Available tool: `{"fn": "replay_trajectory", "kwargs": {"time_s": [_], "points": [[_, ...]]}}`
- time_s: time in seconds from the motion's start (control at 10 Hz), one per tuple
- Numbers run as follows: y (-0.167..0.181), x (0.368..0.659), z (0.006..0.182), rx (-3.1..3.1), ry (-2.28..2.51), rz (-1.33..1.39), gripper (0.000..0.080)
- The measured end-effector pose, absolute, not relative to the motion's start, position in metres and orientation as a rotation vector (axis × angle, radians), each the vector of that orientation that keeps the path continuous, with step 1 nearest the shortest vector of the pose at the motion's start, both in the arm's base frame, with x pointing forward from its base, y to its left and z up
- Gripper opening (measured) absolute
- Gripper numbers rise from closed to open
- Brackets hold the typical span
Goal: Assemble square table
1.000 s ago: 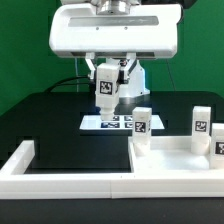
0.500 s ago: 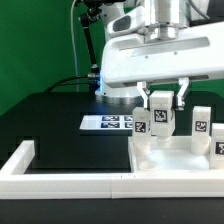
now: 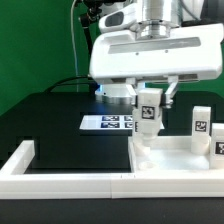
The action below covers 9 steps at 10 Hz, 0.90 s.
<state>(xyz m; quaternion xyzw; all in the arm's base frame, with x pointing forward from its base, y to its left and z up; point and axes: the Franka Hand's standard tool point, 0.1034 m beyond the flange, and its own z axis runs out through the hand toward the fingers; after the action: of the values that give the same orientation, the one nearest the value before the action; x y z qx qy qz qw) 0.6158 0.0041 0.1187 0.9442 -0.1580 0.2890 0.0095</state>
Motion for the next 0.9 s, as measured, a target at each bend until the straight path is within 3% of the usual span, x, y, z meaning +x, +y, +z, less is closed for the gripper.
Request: {"fn": "replay_trajectory", "kwargs": {"time_s": [0.9], "points": [[0.009, 0.617, 0.09, 2.956, -0.478, 0.855, 0.0291]]}}
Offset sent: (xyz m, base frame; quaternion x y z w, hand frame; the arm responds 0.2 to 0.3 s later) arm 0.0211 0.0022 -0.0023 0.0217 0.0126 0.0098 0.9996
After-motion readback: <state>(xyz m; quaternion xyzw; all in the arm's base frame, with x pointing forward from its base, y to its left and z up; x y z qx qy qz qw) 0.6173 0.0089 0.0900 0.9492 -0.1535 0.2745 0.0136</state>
